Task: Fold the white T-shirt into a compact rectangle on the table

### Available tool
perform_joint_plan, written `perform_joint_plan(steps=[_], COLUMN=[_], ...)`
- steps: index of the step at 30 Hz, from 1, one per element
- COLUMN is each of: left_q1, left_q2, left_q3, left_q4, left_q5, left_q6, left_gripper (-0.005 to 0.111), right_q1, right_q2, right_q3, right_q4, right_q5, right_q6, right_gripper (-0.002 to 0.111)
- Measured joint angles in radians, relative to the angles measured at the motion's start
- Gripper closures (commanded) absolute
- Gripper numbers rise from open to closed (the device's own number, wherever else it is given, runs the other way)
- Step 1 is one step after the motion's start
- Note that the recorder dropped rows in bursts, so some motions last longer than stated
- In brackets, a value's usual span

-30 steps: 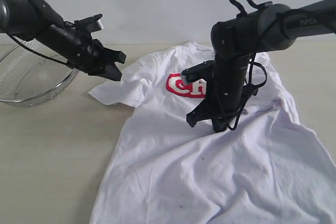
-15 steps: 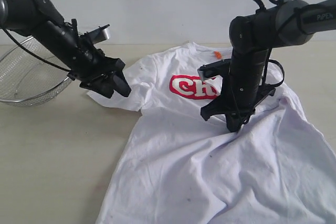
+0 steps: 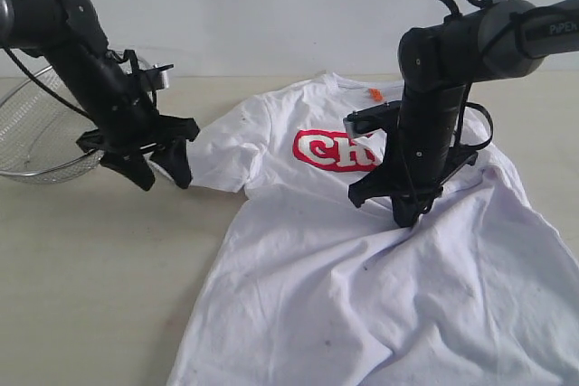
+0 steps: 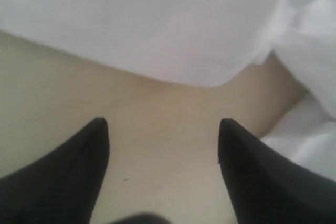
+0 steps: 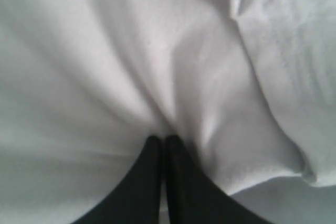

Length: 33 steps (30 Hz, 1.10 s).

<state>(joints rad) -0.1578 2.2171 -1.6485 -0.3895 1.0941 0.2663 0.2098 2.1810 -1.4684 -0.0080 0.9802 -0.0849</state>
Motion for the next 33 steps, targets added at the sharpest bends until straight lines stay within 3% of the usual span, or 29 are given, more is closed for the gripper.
perform_joint_plan(steps=[4, 14, 26, 33], left_q1=[0.000, 0.000, -0.001, -0.010], left_q2=[0.010, 0.058, 0.072, 0.092], left_q3=[0.000, 0.000, -0.010, -0.021], left_q4=[0.092, 0.012, 0.026, -0.055], left_q5=[-0.030, -0.291, -0.337, -0.350], left_q6=[-0.087, -0.121, -0.127, -0.106], left_gripper=[0.048, 0.048, 0.043, 0.043], right_q1=[0.000, -0.002, -0.002, -0.003], right_q2=[-0.002, -0.002, -0.002, -0.002], right_q3=[0.000, 0.002, 0.002, 0.002], right_q4=[0.000, 0.008, 0.008, 0.008], right_q5=[-0.004, -0.005, -0.005, -0.005], right_q6=[-0.014, -0.026, -0.030, -0.033], right_gripper=[0.109, 0.109, 0.109, 0.109])
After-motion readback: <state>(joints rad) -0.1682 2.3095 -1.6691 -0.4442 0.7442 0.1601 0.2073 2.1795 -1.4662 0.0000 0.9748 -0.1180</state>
